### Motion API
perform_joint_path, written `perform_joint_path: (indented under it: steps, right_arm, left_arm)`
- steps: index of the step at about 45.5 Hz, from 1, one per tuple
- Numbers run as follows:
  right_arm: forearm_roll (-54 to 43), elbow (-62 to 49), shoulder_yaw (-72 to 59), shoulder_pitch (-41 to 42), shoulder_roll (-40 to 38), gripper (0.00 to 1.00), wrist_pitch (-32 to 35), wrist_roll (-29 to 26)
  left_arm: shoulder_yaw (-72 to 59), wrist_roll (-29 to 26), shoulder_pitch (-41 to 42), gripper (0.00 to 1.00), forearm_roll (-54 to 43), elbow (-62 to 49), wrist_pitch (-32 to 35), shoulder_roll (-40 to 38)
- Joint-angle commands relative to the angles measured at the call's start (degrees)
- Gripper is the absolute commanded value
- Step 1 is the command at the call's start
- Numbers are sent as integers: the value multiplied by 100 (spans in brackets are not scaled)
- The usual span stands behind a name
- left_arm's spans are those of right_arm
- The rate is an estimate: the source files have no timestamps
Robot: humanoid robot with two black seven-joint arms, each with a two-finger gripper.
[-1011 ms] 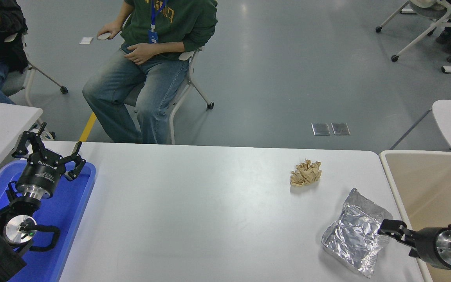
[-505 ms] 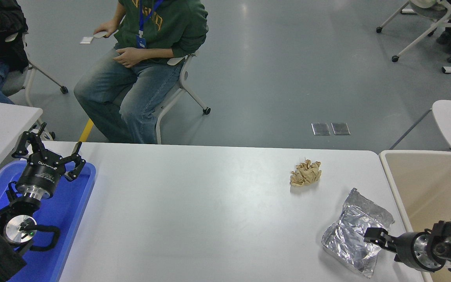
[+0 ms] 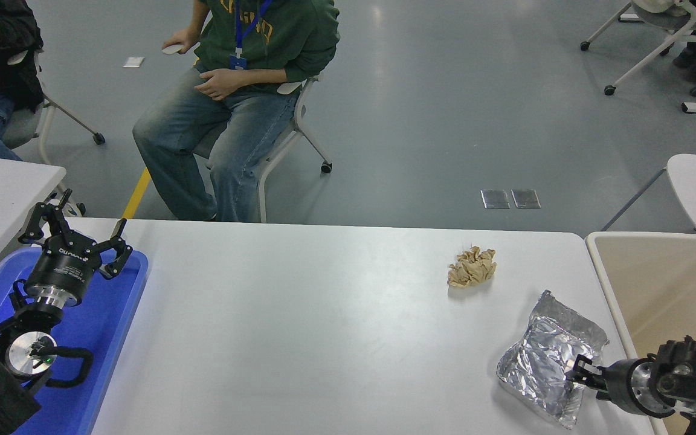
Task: Clean the table surface
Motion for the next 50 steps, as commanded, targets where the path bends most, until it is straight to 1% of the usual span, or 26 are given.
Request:
perform_joint_path:
  steps: [1,6,20,25,36,43,50]
  right_arm:
    - [150,-33,9,188,-55,0,289,-419]
    - [308,-7,17,276,-178,0,403,-428]
    - [370,54,96,469,-468,0,649,-437]
    - [379,203,105,575,-687,0,755,-437]
    - [379,959,96,1128,-1505,0,1044,-437]
    - [352,1328,79,1629,-2172,0,1457,-445]
    - [309,1566,79,2147,-2832,0,2011,-498]
  left_arm:
    - [0,0,0,100,0,0,0,2]
    - [0,0,0,100,0,0,0,2]
    - [0,0,0,100,0,0,0,2]
    - [0,0,0,100,0,0,0,2]
    - [0,0,0,100,0,0,0,2]
    - [0,0,0,100,0,0,0,2]
    - [0,0,0,100,0,0,0,2]
